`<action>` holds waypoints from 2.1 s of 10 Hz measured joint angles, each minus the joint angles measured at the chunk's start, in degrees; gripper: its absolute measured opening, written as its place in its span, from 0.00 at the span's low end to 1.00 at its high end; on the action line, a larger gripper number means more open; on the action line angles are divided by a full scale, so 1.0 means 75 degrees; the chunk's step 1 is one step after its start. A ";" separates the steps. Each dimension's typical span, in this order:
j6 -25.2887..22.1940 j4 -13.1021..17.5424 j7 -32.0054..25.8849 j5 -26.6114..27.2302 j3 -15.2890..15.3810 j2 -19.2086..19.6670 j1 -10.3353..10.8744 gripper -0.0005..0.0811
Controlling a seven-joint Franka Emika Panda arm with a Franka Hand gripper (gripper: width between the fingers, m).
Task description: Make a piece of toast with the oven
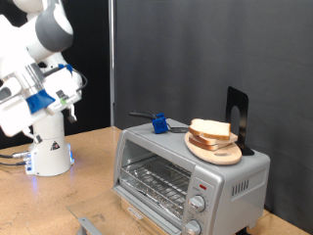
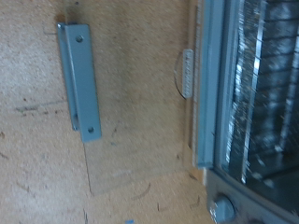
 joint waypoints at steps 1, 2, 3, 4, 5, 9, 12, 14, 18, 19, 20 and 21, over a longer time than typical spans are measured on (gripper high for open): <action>-0.0309 0.0192 0.0227 -0.0169 0.0012 -0.0134 -0.0053 1.00; -0.0549 0.0299 0.0425 -0.0357 0.0028 -0.0197 -0.0095 1.00; -0.0515 0.0275 0.0405 -0.0326 0.0027 -0.0188 -0.0095 1.00; -0.0539 0.0263 0.0386 0.0063 -0.0002 -0.0189 -0.0035 1.00; -0.0565 0.0275 0.0383 0.0740 -0.0027 -0.0218 0.0096 1.00; -0.0905 0.0590 0.0839 0.2026 0.0242 -0.0494 0.0674 1.00; -0.1620 0.1059 0.0956 0.1742 0.0687 -0.0575 0.0902 1.00; -0.2297 0.1530 0.0989 0.0798 0.1069 -0.0575 0.0942 1.00; -0.2233 0.1678 0.0139 0.0300 0.1361 -0.0534 0.0978 1.00; -0.1864 0.1631 -0.0276 0.0079 0.1594 -0.0579 0.1015 1.00; -0.1462 0.1546 -0.0632 -0.0077 0.1849 -0.0660 0.1048 1.00; -0.1068 0.1411 -0.0892 -0.0100 0.2075 -0.0776 0.1087 1.00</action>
